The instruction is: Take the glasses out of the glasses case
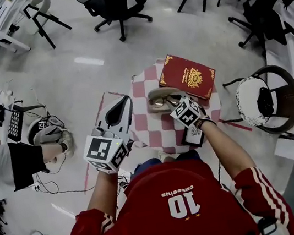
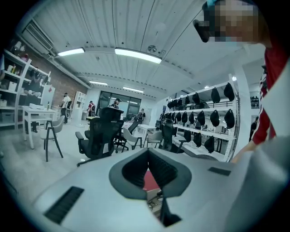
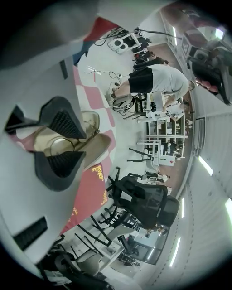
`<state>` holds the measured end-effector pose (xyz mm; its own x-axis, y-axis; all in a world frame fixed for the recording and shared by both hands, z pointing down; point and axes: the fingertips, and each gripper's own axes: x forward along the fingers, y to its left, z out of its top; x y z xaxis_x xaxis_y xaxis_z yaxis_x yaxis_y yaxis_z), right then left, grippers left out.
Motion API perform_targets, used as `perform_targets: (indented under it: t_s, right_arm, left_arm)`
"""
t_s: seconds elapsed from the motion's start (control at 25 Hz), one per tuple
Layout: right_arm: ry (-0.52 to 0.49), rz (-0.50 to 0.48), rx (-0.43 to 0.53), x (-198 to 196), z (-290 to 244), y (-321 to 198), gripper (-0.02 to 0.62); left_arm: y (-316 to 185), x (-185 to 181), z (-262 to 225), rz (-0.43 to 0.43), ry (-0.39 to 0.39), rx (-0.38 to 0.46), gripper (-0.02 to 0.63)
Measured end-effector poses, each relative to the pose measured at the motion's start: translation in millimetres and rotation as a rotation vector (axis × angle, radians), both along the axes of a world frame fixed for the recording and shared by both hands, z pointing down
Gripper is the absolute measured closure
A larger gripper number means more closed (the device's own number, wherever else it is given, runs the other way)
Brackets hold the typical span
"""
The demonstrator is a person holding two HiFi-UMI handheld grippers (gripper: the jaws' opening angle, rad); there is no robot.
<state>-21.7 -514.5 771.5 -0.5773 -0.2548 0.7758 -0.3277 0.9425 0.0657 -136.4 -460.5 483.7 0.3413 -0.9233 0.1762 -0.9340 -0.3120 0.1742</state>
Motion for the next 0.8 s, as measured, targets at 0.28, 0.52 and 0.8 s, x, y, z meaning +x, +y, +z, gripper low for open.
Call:
perform_targets:
  t_s: [0.28, 0.52, 0.8]
  right_arm:
    - [0.081, -0.072, 0.029, -14, 29, -8, 0.514]
    - [0.135, -0.113, 0.059, -20, 44, -13, 0.511]
    - [0.221, -0.181, 0.118, -25, 59, -15, 0.509]
  left_arm:
    - [-1, -12, 14, -0.030, -0.002, -0.027, 0.598]
    - [-2, -18, 20, -0.046, 0.021, -0.051, 0.598]
    - [2, -25, 21, -0.066, 0.028, -0.059, 0.598]
